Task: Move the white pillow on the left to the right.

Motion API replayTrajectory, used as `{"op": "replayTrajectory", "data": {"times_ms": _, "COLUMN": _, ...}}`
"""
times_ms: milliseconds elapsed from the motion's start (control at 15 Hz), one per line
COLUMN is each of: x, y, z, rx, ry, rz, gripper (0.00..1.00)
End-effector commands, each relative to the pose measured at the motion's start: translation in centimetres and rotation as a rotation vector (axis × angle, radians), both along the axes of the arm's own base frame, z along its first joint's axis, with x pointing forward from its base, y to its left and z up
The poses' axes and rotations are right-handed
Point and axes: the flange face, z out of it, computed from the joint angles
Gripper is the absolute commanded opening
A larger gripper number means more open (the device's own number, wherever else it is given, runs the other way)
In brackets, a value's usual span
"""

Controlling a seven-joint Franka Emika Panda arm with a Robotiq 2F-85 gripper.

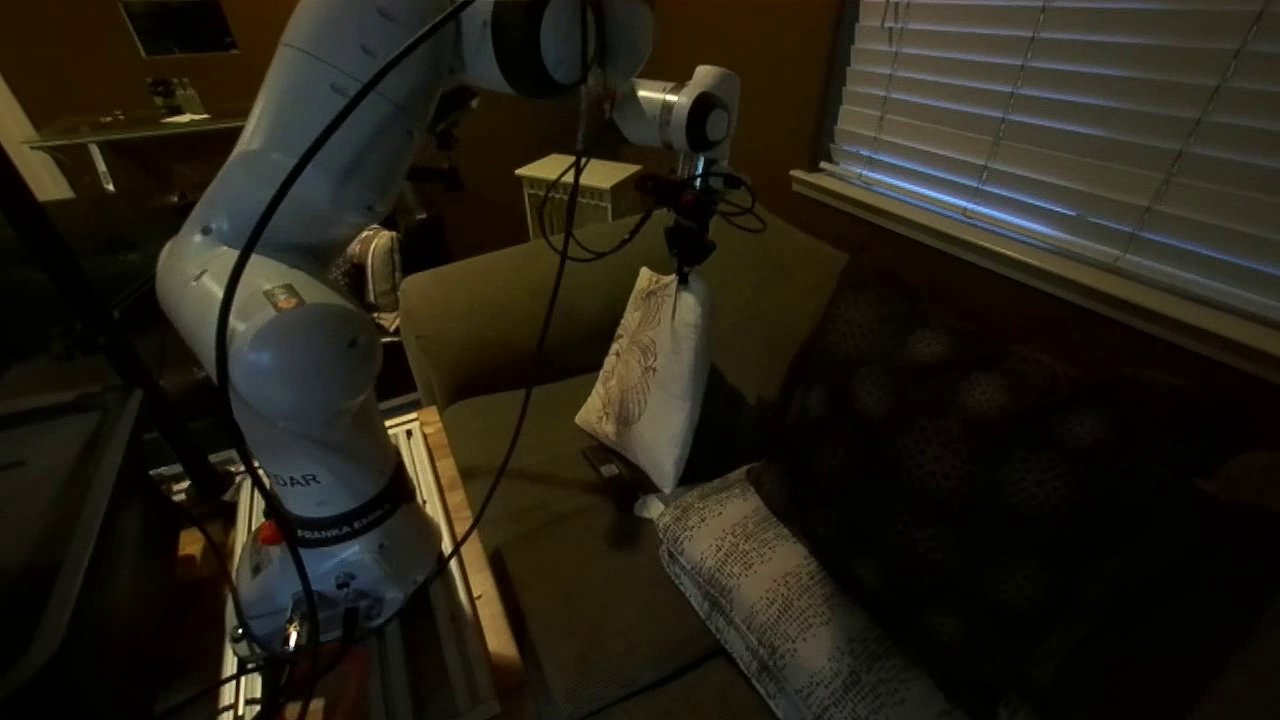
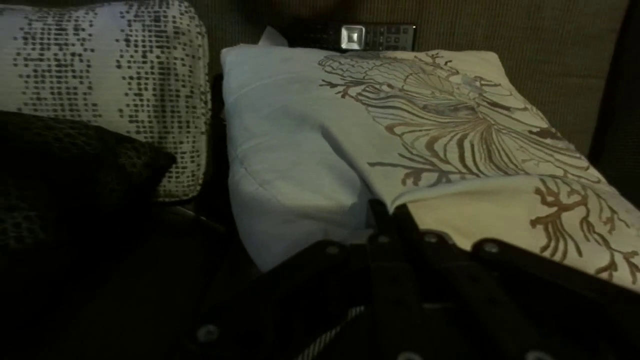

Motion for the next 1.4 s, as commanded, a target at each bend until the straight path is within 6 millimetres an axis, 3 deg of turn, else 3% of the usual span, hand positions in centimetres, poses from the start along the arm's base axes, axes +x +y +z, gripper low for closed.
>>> {"op": "replayTrajectory", "data": {"times_ms": 0, "x": -2.6, "y": 0.1, "z": 3.3, "rx": -0.086, "ry": -0.032, "rz": 0.064, "gripper": 0.01}}
{"op": "replayTrajectory", "data": {"times_ms": 267, "x": -4.2, "y": 0.8, "z": 5.1, "rx": -0.124, "ry": -0.065, "rz": 0.104, "gripper": 0.01}}
{"op": "replayTrajectory", "data": {"times_ms": 333, "x": -4.0, "y": 0.5, "z": 5.5, "rx": -0.047, "ry": -0.096, "rz": 0.059, "gripper": 0.01}}
{"op": "replayTrajectory", "data": {"times_ms": 400, "x": -3.4, "y": 0.1, "z": 5.6, "rx": 0.015, "ry": -0.12, "rz": -0.005, "gripper": 0.01}}
{"op": "replayTrajectory", "data": {"times_ms": 467, "x": -2.9, "y": 1.4, "z": 4.1, "rx": -0.049, "ry": -0.082, "rz": 0.062, "gripper": 0.04}}
{"op": "replayTrajectory", "data": {"times_ms": 800, "x": -2.6, "y": 0.1, "z": 4.3, "rx": -0.009, "ry": -0.11, "rz": 0.015, "gripper": 0.04}}
{"op": "replayTrajectory", "data": {"times_ms": 1067, "x": -2.7, "y": 0.2, "z": 4.2, "rx": -0.008, "ry": -0.109, "rz": 0.013, "gripper": 0.01}}
{"op": "replayTrajectory", "data": {"times_ms": 1333, "x": -4.3, "y": 1.3, "z": 5.4, "rx": -0.097, "ry": -0.153, "rz": 0.128, "gripper": 0.01}}
